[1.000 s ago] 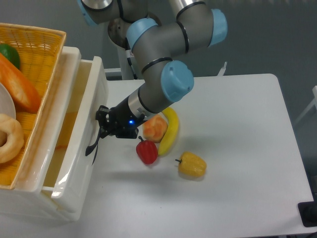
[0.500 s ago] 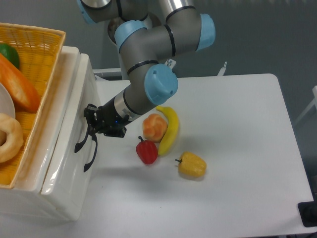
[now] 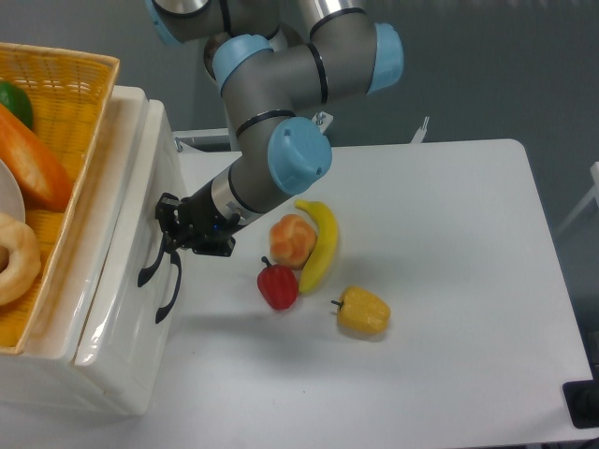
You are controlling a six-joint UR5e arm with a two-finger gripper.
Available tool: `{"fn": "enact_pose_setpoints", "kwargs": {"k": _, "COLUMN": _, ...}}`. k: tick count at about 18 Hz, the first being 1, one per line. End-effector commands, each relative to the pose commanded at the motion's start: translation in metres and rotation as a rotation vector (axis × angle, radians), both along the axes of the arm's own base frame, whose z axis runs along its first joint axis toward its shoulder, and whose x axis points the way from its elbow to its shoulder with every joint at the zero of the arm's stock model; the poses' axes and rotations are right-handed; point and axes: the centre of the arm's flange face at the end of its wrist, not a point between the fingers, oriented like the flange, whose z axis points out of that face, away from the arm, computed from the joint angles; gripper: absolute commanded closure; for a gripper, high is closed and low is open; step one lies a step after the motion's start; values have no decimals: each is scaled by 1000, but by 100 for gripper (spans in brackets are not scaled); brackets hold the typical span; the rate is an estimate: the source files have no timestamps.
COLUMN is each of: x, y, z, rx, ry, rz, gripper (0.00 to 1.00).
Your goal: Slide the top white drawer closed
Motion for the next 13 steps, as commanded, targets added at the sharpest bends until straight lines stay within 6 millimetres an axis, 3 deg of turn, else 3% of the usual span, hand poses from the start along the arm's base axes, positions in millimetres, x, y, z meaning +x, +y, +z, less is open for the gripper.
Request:
{"fn": "enact_pose_setpoints", "kwargs": {"k": 4, "x": -11, "y": -2, "z": -2, "rx": 4, "ry": 13, "rz": 3, "gripper": 100}}
{"fn": "enact_pose_setpoints", "kwargs": {"k": 9, "x": -78, "y": -36, "z": 17, "rx": -26, "ry": 114, "rz": 90, "gripper": 84}}
{"fn": "enact_pose_setpoints", "kwargs": {"k": 13, "x": -125, "y": -65, "z": 19, "rx": -53, "ry": 158, "rz": 150, "gripper": 70}}
